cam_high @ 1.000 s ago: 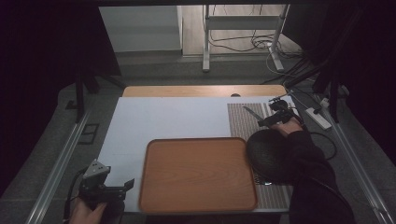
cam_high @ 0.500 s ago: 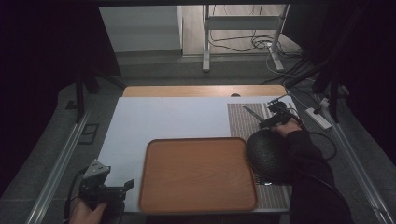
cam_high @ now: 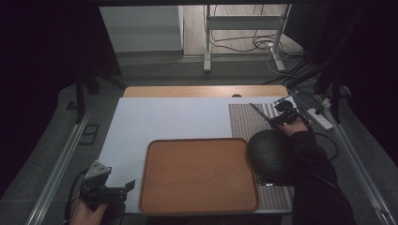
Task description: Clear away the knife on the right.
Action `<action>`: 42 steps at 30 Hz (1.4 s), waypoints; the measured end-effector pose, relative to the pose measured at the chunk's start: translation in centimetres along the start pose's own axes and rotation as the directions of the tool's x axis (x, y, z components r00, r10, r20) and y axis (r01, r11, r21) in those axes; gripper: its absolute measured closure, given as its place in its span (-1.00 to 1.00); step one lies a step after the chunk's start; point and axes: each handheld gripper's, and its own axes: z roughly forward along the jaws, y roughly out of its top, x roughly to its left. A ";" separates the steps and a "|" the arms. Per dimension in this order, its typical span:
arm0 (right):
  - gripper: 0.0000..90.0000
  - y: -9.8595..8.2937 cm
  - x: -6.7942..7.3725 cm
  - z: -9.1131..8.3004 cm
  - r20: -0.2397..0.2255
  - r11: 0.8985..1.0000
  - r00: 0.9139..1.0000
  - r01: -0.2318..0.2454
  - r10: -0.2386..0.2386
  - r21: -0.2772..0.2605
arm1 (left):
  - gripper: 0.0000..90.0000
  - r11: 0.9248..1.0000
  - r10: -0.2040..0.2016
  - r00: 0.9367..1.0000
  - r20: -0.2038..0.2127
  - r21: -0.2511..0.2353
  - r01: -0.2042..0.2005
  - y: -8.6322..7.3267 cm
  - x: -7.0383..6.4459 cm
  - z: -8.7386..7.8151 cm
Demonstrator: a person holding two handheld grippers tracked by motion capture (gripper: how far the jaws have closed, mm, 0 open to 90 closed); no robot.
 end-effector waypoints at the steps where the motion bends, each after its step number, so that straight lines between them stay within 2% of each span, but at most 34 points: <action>1: 0.71 0.0 0.1 0.0 0.003 1.000 1.000 0.004 -0.004 0.002 | -0.97 1.000 0.000 1.000 0.000 0.000 0.000 0.0 0.0 0.0; 8: 0.71 0.0 0.1 0.0 0.012 1.000 1.000 0.026 -0.026 -0.003 | -0.97 1.000 0.001 1.000 0.000 0.000 -0.001 0.0 0.0 0.0; 17: 0.71 0.0 -0.3 -0.7 0.017 0.999 1.000 -0.020 0.021 -0.045 | -0.97 1.000 0.003 1.000 -0.001 0.001 -0.003 0.0 0.0 0.0; 31: 0.71 0.3 -0.2 -2.6 0.003 0.992 0.999 -0.046 0.047 -0.115 | -0.97 1.000 0.004 1.000 -0.002 0.002 -0.004 0.0 0.0 0.0; 38: 0.71 0.0 0.9 -3.6 -0.019 0.989 0.999 -0.040 0.038 -0.140 | -0.97 1.000 0.005 1.000 -0.003 0.003 -0.005 0.0 -0.1 0.0; 42: 0.71 -0.2 2.5 -4.0 -0.042 0.989 0.999 -0.017 0.011 -0.147 | -0.97 1.000 0.005 1.000 -0.003 0.003 -0.005 0.0 -0.1 0.0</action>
